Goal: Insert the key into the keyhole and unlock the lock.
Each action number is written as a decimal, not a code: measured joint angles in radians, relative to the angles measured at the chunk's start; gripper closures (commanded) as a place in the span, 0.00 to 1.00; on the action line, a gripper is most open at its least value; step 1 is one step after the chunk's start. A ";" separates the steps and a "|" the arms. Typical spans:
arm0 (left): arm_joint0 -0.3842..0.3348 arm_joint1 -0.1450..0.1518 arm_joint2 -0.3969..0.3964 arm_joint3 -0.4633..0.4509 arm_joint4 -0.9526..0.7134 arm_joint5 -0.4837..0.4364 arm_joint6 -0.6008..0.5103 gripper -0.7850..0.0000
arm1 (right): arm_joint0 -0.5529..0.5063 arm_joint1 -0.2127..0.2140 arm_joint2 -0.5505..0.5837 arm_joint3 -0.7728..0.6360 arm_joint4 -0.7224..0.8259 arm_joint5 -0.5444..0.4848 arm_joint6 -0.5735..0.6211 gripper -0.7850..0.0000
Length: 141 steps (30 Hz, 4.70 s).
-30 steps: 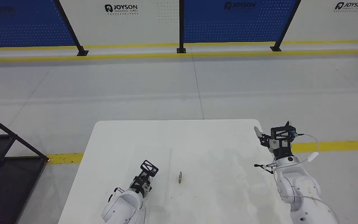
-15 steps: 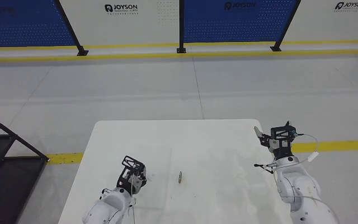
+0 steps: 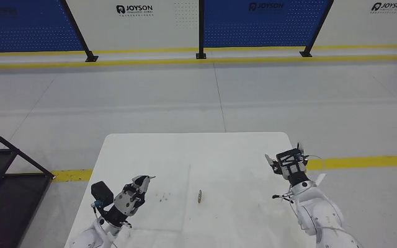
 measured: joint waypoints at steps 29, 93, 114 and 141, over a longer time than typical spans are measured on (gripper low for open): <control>-0.037 0.002 -0.005 0.065 -0.045 -0.067 0.037 1.00 | 0.142 -0.128 -0.644 0.317 0.019 0.141 0.028 0.00; -0.094 -0.013 0.134 0.071 -0.150 -0.184 0.101 1.00 | 0.068 -0.116 -0.333 0.181 0.660 -0.478 -0.290 1.00; -0.145 -0.026 0.221 0.110 -0.234 -0.217 0.087 1.00 | 0.079 -0.116 -0.334 0.192 0.764 -0.604 -0.337 1.00; -0.350 -0.026 0.651 0.245 -0.775 -0.338 0.042 1.00 | 0.173 -0.181 -0.540 0.377 0.873 -0.874 -0.621 1.00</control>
